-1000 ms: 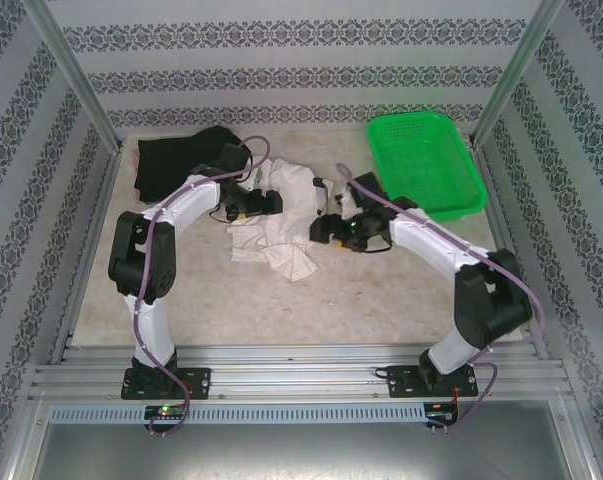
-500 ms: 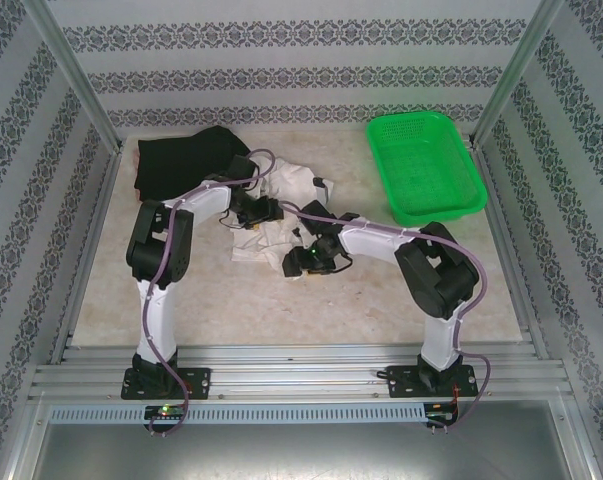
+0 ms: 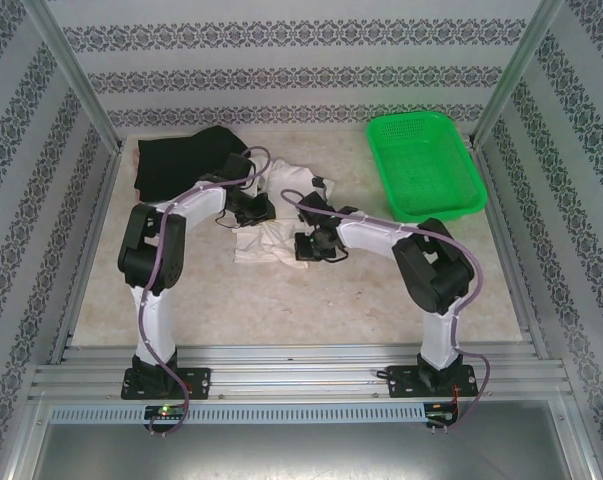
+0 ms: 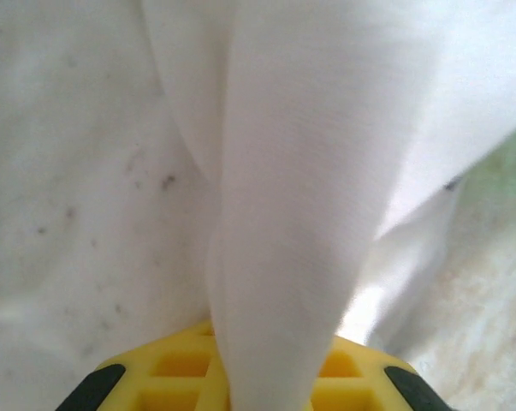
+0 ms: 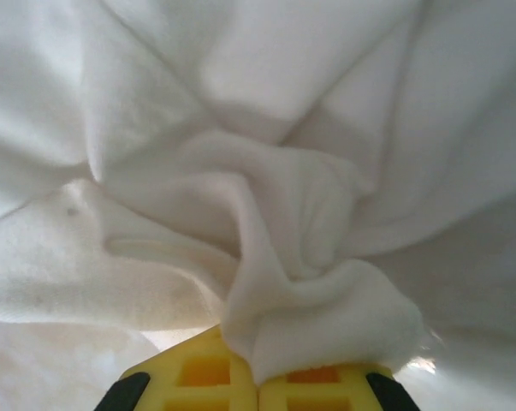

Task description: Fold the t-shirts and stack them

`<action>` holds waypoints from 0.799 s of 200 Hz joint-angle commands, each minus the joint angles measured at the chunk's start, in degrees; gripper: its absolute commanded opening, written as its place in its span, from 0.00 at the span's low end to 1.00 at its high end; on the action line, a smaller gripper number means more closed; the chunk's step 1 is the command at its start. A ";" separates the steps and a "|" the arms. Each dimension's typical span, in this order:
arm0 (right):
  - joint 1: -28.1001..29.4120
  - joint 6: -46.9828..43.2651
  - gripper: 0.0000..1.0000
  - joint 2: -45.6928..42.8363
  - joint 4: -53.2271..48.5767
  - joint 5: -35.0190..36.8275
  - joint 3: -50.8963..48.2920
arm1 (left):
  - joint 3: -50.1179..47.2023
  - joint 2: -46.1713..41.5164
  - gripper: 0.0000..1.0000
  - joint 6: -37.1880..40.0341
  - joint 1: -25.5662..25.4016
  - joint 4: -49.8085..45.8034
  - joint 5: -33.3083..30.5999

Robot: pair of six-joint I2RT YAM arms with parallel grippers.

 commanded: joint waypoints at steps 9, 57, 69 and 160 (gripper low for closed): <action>-2.50 0.19 0.00 -12.40 -0.80 -0.93 2.19 | 0.20 -7.90 0.16 -0.21 1.16 -0.02 1.55; -9.08 -0.67 0.00 -26.94 -3.26 -6.95 4.90 | 1.22 -15.48 0.17 -1.25 2.29 -0.09 2.12; -11.50 -0.36 0.00 -30.32 -2.49 -8.18 5.53 | 1.72 -17.49 0.18 -1.56 2.71 -0.23 2.41; -26.57 3.72 0.00 -32.01 -0.18 -23.17 31.98 | 9.30 -27.89 0.12 -9.72 2.66 5.54 7.65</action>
